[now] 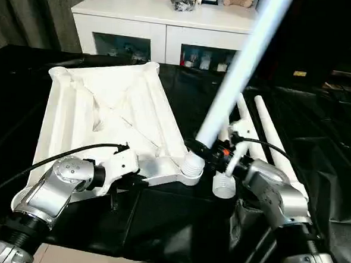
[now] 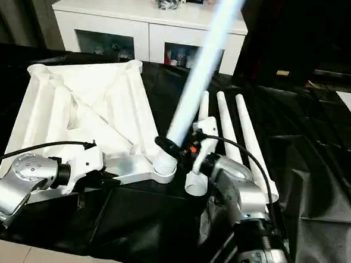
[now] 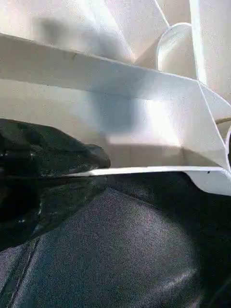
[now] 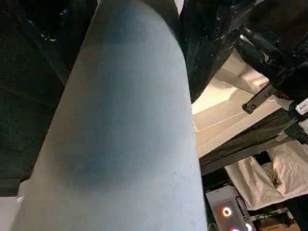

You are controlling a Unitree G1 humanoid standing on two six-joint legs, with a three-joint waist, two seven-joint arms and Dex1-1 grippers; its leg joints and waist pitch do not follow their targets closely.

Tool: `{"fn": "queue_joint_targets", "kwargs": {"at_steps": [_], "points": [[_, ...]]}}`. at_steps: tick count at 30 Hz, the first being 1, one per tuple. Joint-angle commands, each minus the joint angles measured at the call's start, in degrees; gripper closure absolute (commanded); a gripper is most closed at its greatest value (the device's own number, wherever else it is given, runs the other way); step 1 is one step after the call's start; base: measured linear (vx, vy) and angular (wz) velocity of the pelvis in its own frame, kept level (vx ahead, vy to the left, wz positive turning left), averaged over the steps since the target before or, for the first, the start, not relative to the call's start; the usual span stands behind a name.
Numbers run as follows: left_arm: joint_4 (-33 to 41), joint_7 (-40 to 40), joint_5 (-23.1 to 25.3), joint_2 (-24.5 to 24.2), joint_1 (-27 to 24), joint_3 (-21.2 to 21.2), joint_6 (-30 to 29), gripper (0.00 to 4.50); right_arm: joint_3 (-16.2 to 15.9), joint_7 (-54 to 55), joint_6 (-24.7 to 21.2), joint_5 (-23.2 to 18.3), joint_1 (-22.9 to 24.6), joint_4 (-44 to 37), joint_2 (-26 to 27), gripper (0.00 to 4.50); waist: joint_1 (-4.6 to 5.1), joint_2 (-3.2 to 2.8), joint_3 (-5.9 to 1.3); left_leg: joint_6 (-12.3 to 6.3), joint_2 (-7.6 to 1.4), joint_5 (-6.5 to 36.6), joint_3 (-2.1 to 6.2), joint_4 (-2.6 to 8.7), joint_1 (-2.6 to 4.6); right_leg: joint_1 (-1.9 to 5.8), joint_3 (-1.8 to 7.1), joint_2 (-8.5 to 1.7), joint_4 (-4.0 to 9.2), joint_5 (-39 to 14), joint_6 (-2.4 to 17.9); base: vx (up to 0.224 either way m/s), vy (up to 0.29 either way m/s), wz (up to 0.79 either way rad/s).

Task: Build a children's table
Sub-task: Insert table leg to table base

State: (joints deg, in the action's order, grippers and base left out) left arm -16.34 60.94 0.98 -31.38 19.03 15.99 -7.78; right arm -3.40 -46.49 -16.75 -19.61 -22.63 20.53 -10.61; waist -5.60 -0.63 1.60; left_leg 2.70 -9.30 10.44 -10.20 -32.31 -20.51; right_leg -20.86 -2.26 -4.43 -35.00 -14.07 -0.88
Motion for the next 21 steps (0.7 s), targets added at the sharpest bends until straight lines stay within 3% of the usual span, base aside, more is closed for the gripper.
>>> {"fn": "queue_joint_targets", "kwargs": {"at_steps": [1, 11, 17, 19, 20, 21], "points": [[0.29, -2.86, -0.83, 0.37, 1.74, -2.49, 0.57, 4.5, -4.79, -0.84, -3.24, 4.34, 3.59, 4.21, -1.75, 2.66, 0.04, -0.19, -1.19, 3.57, -4.16, 26.96, 2.17, 5.32, 1.25, -0.63, 3.08, -4.8, 6.04, -23.31, 8.1, 0.0, 0.0, 0.0], [-0.19, -2.77, -0.72, 0.18, 2.28, -2.6, 0.76, 4.5, -9.07, -2.83, -1.15, 7.82, 4.9, 2.66, -3.64, 2.67, -0.65, -0.17, -1.28, 2.84, -4.18, 23.79, 1.84, 5.32, 1.25, -0.44, 3.15, -4.72, 5.94, -20.78, 8.43, 0.0, 0.0, 0.0], [-0.5, -2.42, -0.32, 0.0, 2.69, -2.29, 0.91, 4.5, -11.84, -4.97, -1.77, 9.34, 1.31, 5.9, -3.65, 2.67, -0.26, -0.11, -1.06, 3.47, -4.17, 26.29, 2.24, 5.55, 1.15, -0.43, 3.0, -4.84, 6.12, -25.27, 7.8, 0.0, 0.0, 0.0], [-0.24, -2.4, -0.28, -0.05, 2.58, -2.23, 0.75, 4.5, -13.02, -7.11, -2.57, 9.64, 0.2, 6.64, -4.05, 2.67, -0.24, 0.01, -0.97, 3.59, -4.23, 27.8, 2.34, 5.54, 1.41, -0.74, 3.1, -4.98, 6.45, -28.06, 7.08, 0.0, 0.0, 0.0], [-0.2, -2.41, -0.28, -0.05, 2.55, -2.23, 0.72, 4.5, -13.2, -7.45, -2.71, 9.64, 0.08, 6.71, -4.11, 2.67, -0.17, 0.52, -0.96, 3.48, -4.26, 27.9, 2.37, 5.56, 1.36, -0.7, 3.07, -4.95, 6.48, -28.36, 6.91, 0.0, 0.0, 0.0], [-0.01, -2.42, -0.3, -0.08, 2.43, -2.22, 0.6, 4.5, -13.94, -8.8, -3.27, 9.65, -0.3, 6.92, -4.4, 2.67, -0.24, 0.21, -0.94, 3.61, -4.3, 28.11, 2.47, 5.65, 1.36, -0.75, 3.1, -4.99, 6.4, -28.65, 6.78, 0.0, 0.0, 0.0]]}}
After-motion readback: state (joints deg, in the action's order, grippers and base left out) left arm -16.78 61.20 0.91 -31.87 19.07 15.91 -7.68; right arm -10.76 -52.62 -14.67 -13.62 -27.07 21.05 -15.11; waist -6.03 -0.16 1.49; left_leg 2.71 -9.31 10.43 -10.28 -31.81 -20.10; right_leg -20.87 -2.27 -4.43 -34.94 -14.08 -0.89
